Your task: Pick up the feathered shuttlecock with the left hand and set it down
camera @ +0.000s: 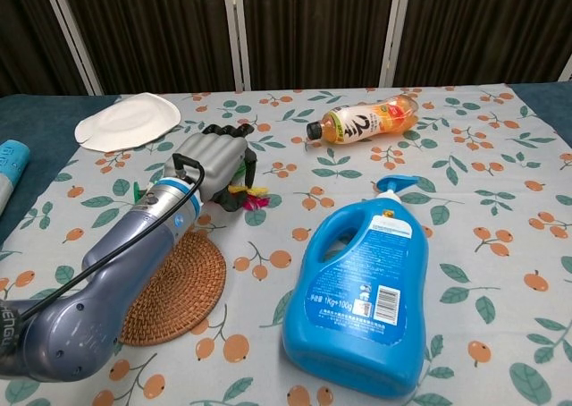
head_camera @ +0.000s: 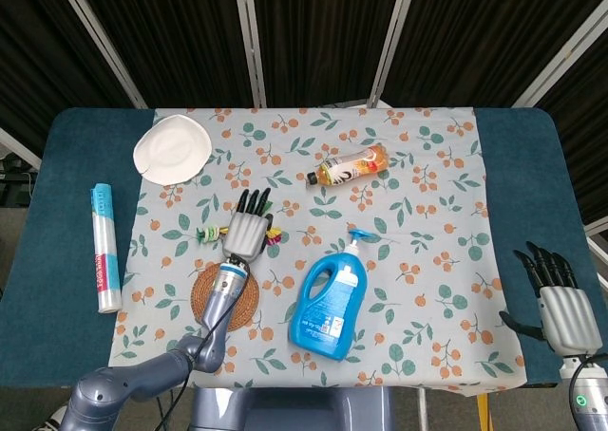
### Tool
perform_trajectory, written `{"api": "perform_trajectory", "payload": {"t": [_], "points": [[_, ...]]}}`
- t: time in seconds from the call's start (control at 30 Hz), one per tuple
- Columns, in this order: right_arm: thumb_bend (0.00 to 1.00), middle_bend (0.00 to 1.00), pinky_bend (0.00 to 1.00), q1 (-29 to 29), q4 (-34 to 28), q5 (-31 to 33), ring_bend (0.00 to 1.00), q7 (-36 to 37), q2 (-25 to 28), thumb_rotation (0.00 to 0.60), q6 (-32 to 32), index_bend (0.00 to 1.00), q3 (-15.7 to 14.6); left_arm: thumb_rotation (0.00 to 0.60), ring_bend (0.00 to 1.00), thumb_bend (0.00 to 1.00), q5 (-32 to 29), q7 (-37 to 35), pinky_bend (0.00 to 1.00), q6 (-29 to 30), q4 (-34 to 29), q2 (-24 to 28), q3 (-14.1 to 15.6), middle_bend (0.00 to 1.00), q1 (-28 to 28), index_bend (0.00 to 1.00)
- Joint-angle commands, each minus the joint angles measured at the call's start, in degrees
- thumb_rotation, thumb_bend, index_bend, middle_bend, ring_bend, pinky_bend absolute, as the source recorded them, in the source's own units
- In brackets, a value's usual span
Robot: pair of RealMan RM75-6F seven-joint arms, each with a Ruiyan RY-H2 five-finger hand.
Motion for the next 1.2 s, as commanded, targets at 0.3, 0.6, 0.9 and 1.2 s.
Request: {"api": "perform_trajectory", "payload": {"t": [0.3, 0.6, 0.9, 1.2], "points": [[0.09, 0.0, 0.0, -0.19, 0.09, -0.03, 0.0, 0.25, -0.03, 0.6, 0.47, 0.11, 0.11, 0.6, 0.0, 0.5, 1.99, -2.89, 0.0, 0.74, 3.39, -1.59, 0.19, 0.0, -0.49, 0.59], [0.09, 0.0, 0.0, -0.28, 0.22, 0.03, 0.0, 0.09, -0.14, 0.6, 0.68, 0.11, 0.19, 0.6, 0.0, 0.5, 3.14, -4.25, 0.0, 2.16, 1.06, 0.07, -0.19, 0.0, -0.06, 0.58], [0.09, 0.0, 0.0, -0.35, 0.33, -0.05, 0.0, -0.14, -0.18, 0.6, 0.87, 0.11, 0.21, 0.6, 0.0, 0.5, 3.87, -4.92, 0.0, 6.87, -11.83, 5.81, -2.8, 0.0, 0.97, 0.59], [0.09, 0.0, 0.0, -0.53, 0.2, -0.27, 0.0, -0.83, -0.28, 0.6, 1.25, 0.11, 0.13, 0.6, 0.0, 0.5, 2.91, -4.04, 0.0, 11.61, -32.25, 16.07, -4.21, 0.0, 6.28, 0.61]]}}
